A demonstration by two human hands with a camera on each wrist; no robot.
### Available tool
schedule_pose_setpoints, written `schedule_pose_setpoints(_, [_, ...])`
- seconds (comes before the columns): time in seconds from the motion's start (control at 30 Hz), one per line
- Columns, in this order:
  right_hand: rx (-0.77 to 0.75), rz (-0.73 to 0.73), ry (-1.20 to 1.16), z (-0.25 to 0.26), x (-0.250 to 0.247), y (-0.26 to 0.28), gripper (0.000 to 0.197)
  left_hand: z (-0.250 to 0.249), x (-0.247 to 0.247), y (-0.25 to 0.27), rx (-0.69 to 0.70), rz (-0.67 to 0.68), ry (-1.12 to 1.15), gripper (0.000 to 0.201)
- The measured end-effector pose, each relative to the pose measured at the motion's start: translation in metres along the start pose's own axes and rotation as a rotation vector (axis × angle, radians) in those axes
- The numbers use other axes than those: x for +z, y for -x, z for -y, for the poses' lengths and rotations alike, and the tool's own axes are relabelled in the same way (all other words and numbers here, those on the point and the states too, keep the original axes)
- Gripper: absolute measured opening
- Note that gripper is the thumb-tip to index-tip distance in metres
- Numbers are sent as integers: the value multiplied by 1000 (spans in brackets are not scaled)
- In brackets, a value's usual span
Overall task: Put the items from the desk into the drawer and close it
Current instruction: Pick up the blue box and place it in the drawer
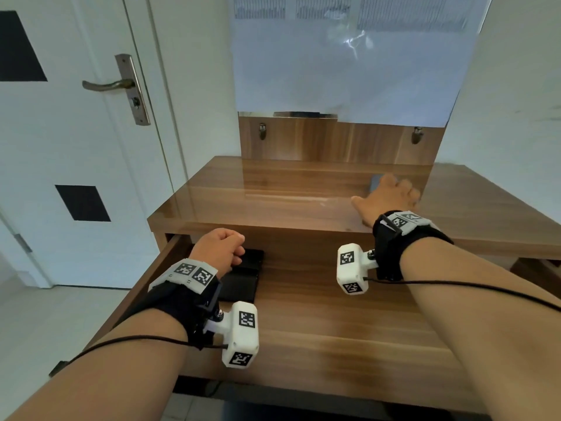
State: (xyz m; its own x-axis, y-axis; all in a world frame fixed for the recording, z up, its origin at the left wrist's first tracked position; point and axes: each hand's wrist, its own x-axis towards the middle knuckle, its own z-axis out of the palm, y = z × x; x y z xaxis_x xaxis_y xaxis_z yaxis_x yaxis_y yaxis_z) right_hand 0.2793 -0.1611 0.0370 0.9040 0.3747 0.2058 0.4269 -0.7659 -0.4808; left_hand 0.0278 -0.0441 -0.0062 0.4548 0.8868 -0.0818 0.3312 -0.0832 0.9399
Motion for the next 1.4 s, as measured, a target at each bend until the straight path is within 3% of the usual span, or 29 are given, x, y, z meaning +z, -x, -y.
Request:
schedule_pose_setpoints(0.17, [86, 120, 8, -9, 9, -19, 66, -1, 12, -2, -22, 16, -27, 10])
schedule_pose_setpoints(0.33, [67, 118, 69, -12, 12, -19, 65, 7, 13, -4, -59, 16, -52, 10])
schedule_pose_setpoints(0.47, [44, 109, -15, -10, 12, -9, 68, 12, 13, -2, -93, 6, -63, 16])
schedule_pose_setpoints(0.73, [-224, 188, -324, 18, 22, 42, 70, 6, 4, 15, -106, 8, -32, 14])
schedule_pose_setpoints(0.9, [-420, 346, -508, 34, 28, 82, 59, 3, -13, 28, -130, -35, 60, 12])
schedule_pose_setpoints(1.23, [-716, 680, -469, 59, 42, 128, 54, 3, -57, 34, -231, -149, 149, 13])
schedule_pose_setpoints(1.4, [-725, 784, -426, 61, 58, 135, 51, 4, -68, 33, -249, -125, 167, 31])
